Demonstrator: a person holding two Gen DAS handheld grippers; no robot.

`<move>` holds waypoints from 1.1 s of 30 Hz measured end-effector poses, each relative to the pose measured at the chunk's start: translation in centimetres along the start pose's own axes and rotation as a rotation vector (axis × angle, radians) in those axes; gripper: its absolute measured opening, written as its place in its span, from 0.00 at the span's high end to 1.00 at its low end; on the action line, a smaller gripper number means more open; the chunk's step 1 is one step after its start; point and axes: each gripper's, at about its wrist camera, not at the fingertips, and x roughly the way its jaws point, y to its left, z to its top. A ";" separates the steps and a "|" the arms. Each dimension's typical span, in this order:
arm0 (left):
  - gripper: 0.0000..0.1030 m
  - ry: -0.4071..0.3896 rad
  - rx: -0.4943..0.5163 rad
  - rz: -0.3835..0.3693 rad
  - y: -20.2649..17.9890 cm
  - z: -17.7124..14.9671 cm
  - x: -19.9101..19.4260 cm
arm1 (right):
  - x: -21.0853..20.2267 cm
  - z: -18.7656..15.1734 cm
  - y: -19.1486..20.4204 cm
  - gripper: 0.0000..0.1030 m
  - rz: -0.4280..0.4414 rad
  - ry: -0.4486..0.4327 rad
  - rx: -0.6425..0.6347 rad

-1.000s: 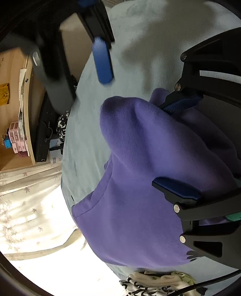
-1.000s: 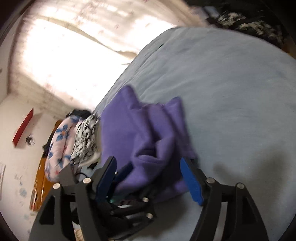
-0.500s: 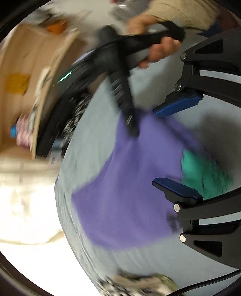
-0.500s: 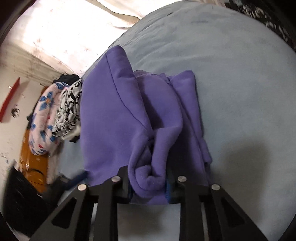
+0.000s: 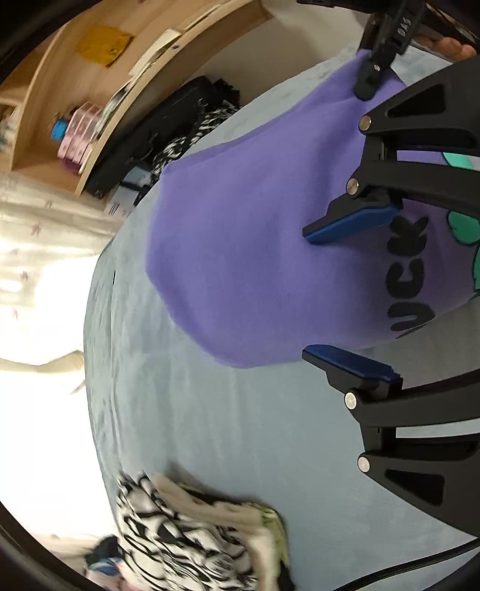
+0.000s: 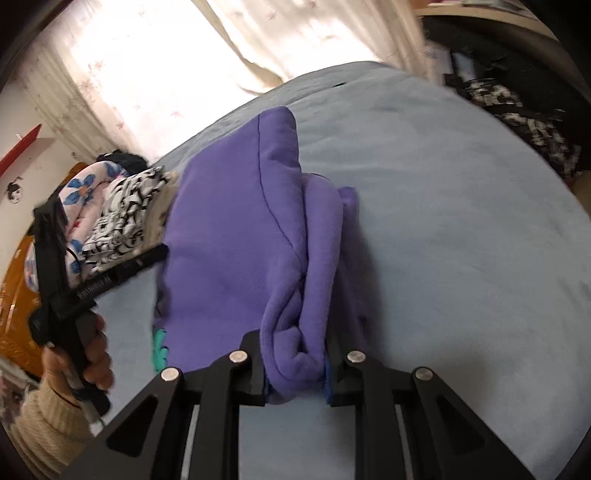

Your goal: Fold large clothes

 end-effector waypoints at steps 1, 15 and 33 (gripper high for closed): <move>0.45 0.013 0.011 -0.003 -0.5 0.1 0.7 | 0.7 -0.4 -0.7 0.82 -0.005 0.013 0.017; 0.38 0.055 -0.029 0.024 -0.6 0.8 4.4 | 7.9 -0.8 -2.9 0.82 0.008 0.057 0.095; 0.35 0.060 -0.145 -0.103 3.7 3.3 1.6 | 0.7 4.8 1.4 0.41 -0.024 0.007 -0.139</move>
